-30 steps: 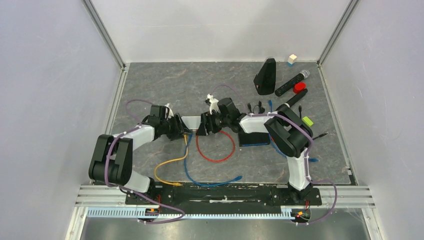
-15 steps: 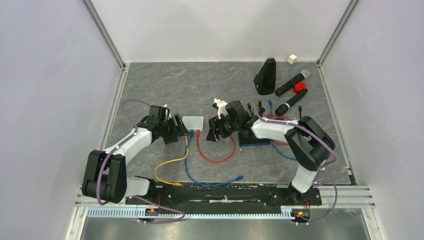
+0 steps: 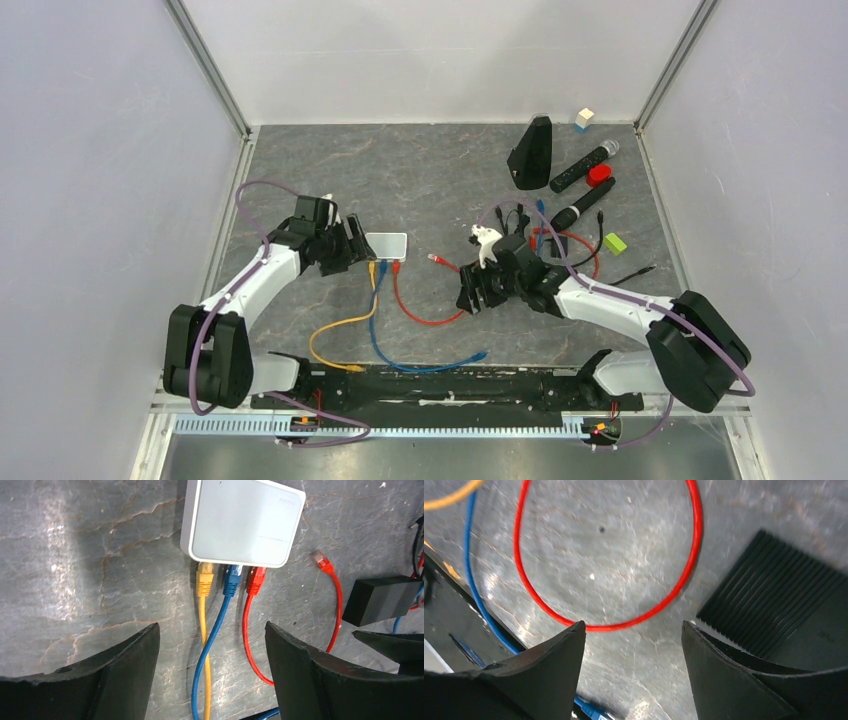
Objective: Pull the plug from the switch port
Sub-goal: Move the switch port to the center of the board.
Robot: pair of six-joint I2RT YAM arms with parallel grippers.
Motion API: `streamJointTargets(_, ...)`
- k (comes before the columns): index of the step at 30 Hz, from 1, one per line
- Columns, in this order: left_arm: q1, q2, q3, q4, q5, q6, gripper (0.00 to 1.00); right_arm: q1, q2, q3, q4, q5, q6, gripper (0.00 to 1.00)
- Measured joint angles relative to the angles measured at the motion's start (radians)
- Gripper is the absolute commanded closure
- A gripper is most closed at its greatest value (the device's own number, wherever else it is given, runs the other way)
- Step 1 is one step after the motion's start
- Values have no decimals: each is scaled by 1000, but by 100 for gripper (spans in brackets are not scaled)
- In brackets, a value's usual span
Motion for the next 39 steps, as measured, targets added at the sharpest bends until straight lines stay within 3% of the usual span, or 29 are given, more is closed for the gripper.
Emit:
streamJointTargets(9, 0, -110, -21, -101, -44, 0, 16, 0, 18, -52, -37, 10, 8, 27)
streamJointTargets(18, 0, -140, -42, -132, -62, 0, 14, -3, 136, 58, -31, 53, -31, 28)
streamJointTargets(28, 0, -210, -62, -222, -95, 0, 12, -3, 55, 60, -41, 10, -50, 27)
streamJointTargets(39, 0, -207, 202, -593, -65, 82, 11, -3, 22, 133, -72, -48, -60, 26)
